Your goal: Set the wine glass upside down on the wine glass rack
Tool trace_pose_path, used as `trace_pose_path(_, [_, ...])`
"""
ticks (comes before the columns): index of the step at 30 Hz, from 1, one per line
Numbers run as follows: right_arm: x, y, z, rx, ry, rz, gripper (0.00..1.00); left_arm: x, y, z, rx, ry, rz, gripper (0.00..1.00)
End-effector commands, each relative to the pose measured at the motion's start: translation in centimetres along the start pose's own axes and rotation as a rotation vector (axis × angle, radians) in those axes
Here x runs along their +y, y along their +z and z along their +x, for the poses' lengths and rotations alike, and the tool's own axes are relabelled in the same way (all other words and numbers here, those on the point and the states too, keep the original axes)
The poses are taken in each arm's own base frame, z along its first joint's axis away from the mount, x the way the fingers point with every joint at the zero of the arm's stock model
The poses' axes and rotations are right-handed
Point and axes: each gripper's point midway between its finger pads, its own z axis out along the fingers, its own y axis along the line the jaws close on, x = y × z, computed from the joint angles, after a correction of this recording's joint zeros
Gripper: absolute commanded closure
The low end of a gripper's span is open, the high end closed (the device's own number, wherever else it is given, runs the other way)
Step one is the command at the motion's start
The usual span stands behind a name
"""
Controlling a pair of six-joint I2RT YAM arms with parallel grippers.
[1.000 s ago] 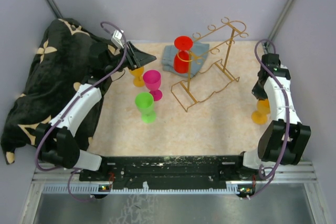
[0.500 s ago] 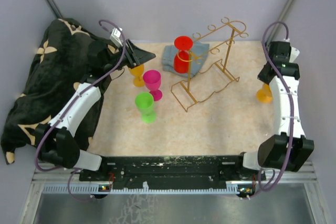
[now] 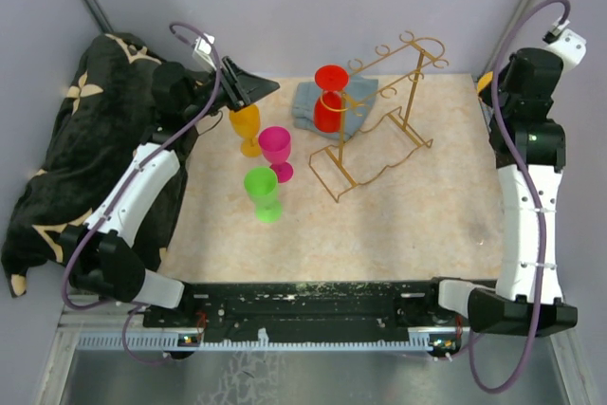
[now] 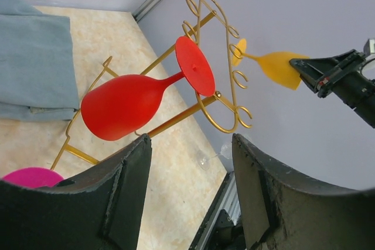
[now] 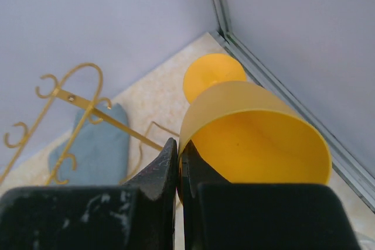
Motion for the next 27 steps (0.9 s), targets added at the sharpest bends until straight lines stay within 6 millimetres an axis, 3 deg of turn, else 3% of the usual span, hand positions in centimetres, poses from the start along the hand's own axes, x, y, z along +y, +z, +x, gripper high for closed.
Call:
trace_pose_path(1, [3.2, -4.9, -9.0, -0.298, 0.127, -0.181, 1.0, -1.8, 0.3, -1.9, -0.031, 0.008, 0.038, 0.37])
trace_pose_path(6, [6.6, -9.6, -12.6, -0.435, 0.211, -0.441, 1.0, -3.4, 0.4, -2.4, -0.035, -0.007, 0.097, 0.37])
trace_pose_path(12, [11.3, -16.5, -14.9, -0.52, 0.301, -0.848, 1.0, -6.4, 0.0, -3.2, -0.05, -0.034, 0.225, 0.37])
trace_pose_path(19, [16.5, -22.8, -14.4, -0.393, 0.405, -1.38, 1.0, -10.6, -0.8, -3.9, -0.058, -0.077, 0.393, 0.37])
trace_pose_path(27, [17.8, -25.5, -12.1, -0.174, 0.511, -1.793, 1.0, -14.1, -1.6, -4.0, -0.046, -0.152, 0.578, 0.36])
